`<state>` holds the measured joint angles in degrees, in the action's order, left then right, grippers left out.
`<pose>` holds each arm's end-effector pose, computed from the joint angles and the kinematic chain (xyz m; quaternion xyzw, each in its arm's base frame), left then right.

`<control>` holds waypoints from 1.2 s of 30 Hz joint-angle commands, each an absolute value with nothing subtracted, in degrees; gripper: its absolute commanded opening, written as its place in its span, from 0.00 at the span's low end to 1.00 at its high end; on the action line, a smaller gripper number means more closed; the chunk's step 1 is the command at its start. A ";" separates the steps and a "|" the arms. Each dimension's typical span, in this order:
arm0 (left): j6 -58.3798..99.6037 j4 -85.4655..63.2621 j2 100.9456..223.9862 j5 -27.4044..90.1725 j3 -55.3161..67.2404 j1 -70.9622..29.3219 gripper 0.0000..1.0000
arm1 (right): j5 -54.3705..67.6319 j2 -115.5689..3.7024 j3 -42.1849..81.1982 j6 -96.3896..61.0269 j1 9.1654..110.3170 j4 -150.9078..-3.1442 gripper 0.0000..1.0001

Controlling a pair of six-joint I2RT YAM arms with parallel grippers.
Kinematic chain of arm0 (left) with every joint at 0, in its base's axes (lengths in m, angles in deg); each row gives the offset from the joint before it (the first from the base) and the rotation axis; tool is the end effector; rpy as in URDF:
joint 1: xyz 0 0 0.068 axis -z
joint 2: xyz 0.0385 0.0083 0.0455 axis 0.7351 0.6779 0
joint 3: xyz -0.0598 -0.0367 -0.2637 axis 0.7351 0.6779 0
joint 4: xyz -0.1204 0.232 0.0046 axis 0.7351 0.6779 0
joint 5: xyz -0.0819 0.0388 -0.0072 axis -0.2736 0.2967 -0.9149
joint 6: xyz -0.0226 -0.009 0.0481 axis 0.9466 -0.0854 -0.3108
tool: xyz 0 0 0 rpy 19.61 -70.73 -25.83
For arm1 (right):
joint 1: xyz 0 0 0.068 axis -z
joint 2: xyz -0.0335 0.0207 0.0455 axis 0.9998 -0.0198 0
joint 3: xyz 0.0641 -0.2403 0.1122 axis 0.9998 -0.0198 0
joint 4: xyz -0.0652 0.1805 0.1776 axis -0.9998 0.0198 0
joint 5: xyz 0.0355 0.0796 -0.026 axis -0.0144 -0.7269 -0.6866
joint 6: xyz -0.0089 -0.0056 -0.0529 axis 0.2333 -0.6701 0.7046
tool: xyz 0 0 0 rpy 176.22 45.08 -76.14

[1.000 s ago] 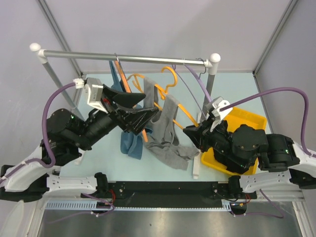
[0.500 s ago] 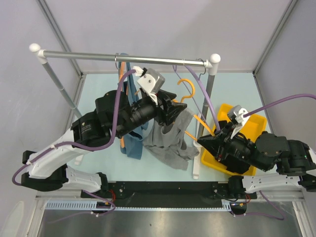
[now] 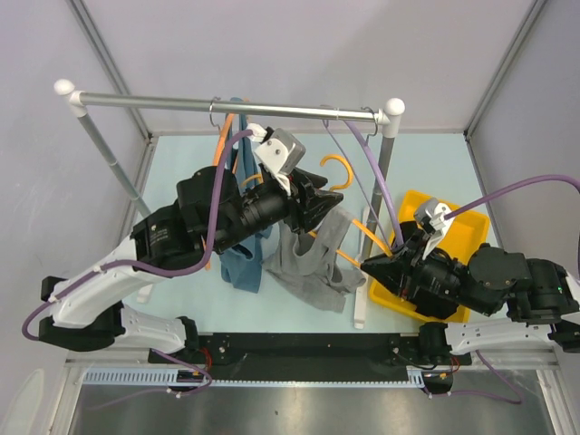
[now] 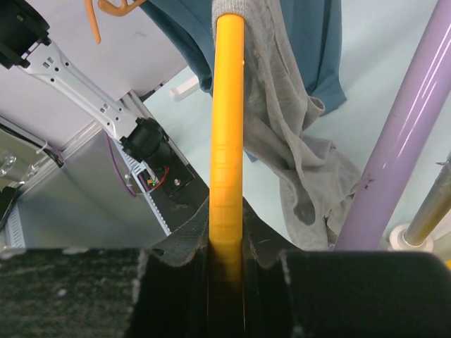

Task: Remove the tank top from the hanger

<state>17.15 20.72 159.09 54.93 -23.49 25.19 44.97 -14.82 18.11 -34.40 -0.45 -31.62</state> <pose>0.0781 -0.2168 0.5376 0.2943 0.6438 -0.3811 0.5947 0.0193 0.0886 0.4494 -0.2659 0.7188 0.3935 0.5077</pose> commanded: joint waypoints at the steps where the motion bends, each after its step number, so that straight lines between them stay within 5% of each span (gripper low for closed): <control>1: 17.73 19.13 159.65 54.32 -23.56 25.37 0.46 | 43.81 -14.32 18.05 -34.33 -0.87 -36.48 0.00; 19: 17.56 19.57 159.22 54.50 -22.33 25.37 0.29 | 40.03 -17.48 20.33 -32.66 -0.87 -38.51 0.00; 28: 17.38 16.93 157.99 55.90 -23.73 25.37 0.66 | 40.64 -19.67 22.01 -32.31 -0.87 -37.02 0.00; 36: 18.17 15.08 157.81 56.61 -24.44 25.37 0.55 | 39.67 -20.73 22.80 -32.40 -0.87 -37.37 0.00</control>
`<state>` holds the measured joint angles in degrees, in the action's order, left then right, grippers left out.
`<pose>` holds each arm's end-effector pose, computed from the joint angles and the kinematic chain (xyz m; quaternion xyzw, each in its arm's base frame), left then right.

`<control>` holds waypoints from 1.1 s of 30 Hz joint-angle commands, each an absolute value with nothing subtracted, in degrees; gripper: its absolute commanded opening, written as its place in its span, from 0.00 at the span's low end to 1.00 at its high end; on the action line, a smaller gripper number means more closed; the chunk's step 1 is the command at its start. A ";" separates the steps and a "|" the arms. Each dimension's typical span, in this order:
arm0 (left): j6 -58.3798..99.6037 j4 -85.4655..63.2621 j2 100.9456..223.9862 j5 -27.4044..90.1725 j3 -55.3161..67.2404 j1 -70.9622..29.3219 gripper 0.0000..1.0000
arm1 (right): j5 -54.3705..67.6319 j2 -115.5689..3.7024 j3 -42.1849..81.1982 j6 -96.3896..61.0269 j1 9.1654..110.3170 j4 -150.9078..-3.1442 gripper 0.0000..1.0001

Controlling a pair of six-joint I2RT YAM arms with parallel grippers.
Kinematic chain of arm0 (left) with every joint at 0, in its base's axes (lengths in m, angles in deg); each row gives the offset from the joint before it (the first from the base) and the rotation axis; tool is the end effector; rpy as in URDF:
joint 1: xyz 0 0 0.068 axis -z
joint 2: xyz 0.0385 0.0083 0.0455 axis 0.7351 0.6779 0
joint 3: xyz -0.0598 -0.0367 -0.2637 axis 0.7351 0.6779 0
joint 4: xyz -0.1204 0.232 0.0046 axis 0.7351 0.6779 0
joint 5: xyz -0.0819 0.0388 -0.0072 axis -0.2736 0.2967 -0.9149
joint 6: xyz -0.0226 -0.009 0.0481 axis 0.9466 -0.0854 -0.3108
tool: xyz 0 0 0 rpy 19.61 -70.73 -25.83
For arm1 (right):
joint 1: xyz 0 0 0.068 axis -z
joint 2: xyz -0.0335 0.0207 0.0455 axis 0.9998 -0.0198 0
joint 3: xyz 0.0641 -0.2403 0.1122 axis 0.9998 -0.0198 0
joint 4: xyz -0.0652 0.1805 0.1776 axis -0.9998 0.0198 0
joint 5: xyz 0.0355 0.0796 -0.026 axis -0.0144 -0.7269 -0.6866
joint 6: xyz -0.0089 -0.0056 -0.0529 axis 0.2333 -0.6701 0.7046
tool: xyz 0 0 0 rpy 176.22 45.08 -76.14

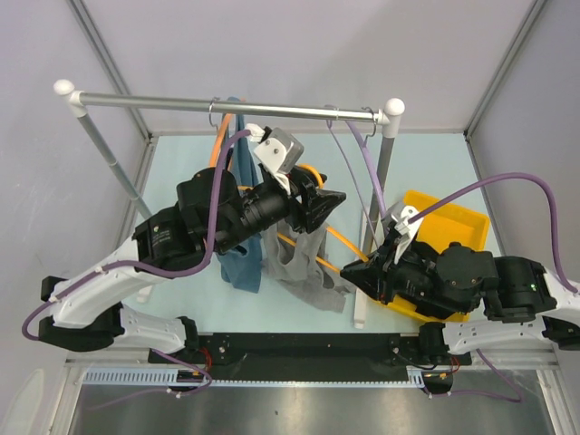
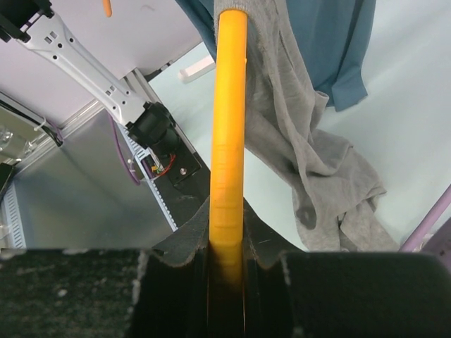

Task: Remove the tank top from the hanger

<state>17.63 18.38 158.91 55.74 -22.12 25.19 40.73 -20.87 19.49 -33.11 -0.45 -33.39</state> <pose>0.0793 -0.2192 0.5357 0.2825 0.6416 -0.3847 0.6004 0.0174 0.1224 0.4500 -0.3090 0.7194 0.3902 0.4844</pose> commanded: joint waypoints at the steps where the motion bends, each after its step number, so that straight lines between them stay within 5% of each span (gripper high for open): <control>1: 18.26 15.08 157.90 56.70 -24.35 25.37 0.53 | 39.50 -20.82 22.97 -32.31 -0.96 -37.37 0.00; 9: 18.00 15.52 158.95 57.66 -25.40 25.37 0.31 | 38.27 -22.22 24.38 -31.43 -0.87 -38.07 0.00; 13: 17.65 14.82 158.96 57.14 -25.67 25.37 0.00 | 37.39 -23.45 25.43 -32.05 -0.87 -35.97 0.07; 20: 17.56 13.50 159.04 50.91 -25.49 25.28 0.00 | 35.02 -22.67 26.75 -33.36 -0.87 -34.38 0.53; 33: 21.33 10.78 152.72 40.53 -19.34 25.28 0.00 | 31.85 -9.04 23.51 -31.52 -0.87 -41.76 0.76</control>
<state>18.64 15.51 156.03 45.23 -20.06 25.15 31.53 -10.58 24.99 -33.02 -0.60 -36.83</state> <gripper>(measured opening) 0.151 0.733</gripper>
